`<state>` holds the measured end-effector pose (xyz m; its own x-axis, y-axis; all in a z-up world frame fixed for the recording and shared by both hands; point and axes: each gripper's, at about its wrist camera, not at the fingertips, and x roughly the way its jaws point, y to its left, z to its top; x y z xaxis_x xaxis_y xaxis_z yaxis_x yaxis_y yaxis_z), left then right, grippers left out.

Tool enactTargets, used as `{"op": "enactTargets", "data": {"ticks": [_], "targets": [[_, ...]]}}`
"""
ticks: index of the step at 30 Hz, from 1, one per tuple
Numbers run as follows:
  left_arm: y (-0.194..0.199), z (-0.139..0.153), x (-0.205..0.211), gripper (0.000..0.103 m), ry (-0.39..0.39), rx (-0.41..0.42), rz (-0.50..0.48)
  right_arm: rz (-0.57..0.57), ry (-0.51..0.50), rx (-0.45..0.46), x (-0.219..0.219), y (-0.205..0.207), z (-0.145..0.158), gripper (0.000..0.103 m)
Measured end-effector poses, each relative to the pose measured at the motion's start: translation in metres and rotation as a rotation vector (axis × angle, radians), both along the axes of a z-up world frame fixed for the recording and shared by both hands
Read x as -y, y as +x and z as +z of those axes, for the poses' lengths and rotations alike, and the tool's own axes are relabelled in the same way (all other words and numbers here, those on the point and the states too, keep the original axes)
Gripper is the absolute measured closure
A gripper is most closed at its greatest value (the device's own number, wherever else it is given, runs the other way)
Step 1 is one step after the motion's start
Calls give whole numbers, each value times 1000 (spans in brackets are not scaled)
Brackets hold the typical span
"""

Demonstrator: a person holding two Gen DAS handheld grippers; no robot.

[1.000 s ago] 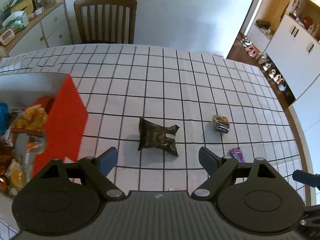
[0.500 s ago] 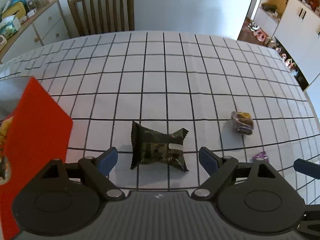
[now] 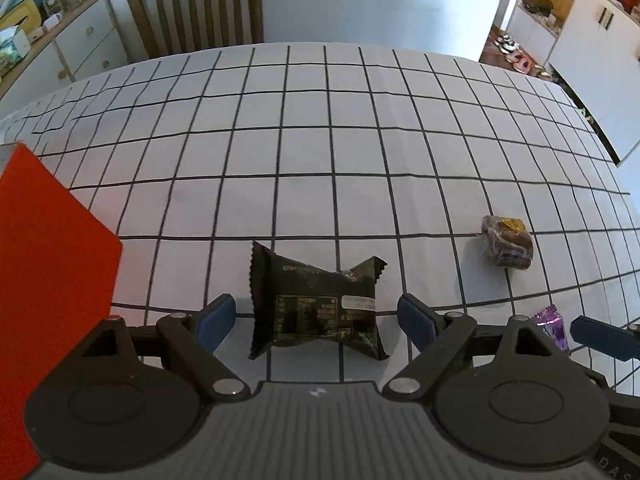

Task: Organize snacks
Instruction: 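Grasp the dark green wrapped snack with left tool while right tool grasps the purple candy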

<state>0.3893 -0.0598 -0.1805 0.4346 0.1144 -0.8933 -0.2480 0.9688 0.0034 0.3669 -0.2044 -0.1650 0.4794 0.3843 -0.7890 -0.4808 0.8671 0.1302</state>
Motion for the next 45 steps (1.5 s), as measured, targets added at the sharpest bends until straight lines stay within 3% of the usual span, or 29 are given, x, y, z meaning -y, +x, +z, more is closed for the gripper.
{"op": "enactTargets", "data": {"ticks": [4,9,13,14,16,25,28,30,35,45], "targets": [[0,-7,4,17,2,16,-21,7,-12,-4,-2,-2,-4,67],[5,-2,3,45,3,36,-21,-4,-17,0,-1,-2,-7,80],[6,5,-6,49,-28,38,-16,-15,-13,3,-1,-3,-7,83],[5,7,-10,49,-31,37,-15,-18,-12,5,0,-4,-6,93],[1,7,-14,50,-33,35,-14,-27,-2,-3,1,-4,-6,103],[-27,12,-22,51,-69,28,20,-51,35,-15,13,-11,-3,103],[-37,17,-24,51,-85,24,34,-65,44,-20,15,-10,-1,84],[-45,19,-23,51,-91,26,38,-85,64,-38,16,-6,0,83],[-60,31,-24,51,-119,38,54,-140,72,-65,10,2,-1,65],[-94,62,-22,51,-131,81,75,-240,36,-111,-17,21,-5,63]]}}
